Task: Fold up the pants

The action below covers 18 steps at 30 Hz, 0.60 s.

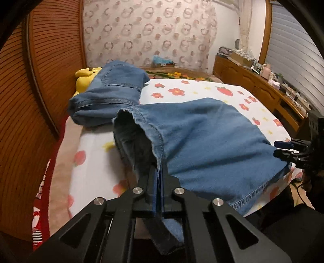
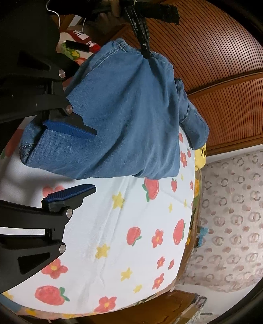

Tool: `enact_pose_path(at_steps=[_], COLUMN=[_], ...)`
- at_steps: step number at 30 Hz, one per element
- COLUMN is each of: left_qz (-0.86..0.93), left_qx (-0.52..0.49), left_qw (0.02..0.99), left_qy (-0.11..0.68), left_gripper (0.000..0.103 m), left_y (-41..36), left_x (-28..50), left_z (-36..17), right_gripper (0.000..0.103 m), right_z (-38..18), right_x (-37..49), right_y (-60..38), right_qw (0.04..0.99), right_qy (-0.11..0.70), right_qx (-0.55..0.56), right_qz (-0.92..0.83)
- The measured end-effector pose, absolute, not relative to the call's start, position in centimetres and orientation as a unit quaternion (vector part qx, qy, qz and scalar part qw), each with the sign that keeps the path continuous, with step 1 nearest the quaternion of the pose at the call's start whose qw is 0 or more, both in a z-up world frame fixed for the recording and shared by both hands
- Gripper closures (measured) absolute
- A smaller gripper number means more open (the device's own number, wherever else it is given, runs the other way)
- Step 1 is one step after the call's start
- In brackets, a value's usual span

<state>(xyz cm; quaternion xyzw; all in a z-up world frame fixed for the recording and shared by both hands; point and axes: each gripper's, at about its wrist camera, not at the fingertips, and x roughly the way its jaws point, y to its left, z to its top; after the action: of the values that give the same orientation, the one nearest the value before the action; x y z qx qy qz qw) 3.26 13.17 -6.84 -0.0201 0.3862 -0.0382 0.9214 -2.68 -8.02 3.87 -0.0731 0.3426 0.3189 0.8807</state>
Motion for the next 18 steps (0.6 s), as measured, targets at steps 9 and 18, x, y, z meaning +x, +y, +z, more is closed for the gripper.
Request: enact_pose_path(at_steps=[9,18], left_qz=[-0.044,-0.113], left_qx=[-0.016,0.006], left_qw=[0.933,0.920], left_qy=[0.357,0.375], left_gripper=[0.054,0.054], left_y=[10.8,3.8], left_x=[3.2,5.2], left_z=[-5.4,-7.3], right_gripper=[0.052,0.052], right_z=[2.8,2.2], right_x=[-2.0,-1.5], right_y=[-8.2,-8.2], right_qw=[0.877,0.874], right_qy=[0.357,0.367], right_qx=[-0.056,-0.032], right_qz=[0.316,0.316])
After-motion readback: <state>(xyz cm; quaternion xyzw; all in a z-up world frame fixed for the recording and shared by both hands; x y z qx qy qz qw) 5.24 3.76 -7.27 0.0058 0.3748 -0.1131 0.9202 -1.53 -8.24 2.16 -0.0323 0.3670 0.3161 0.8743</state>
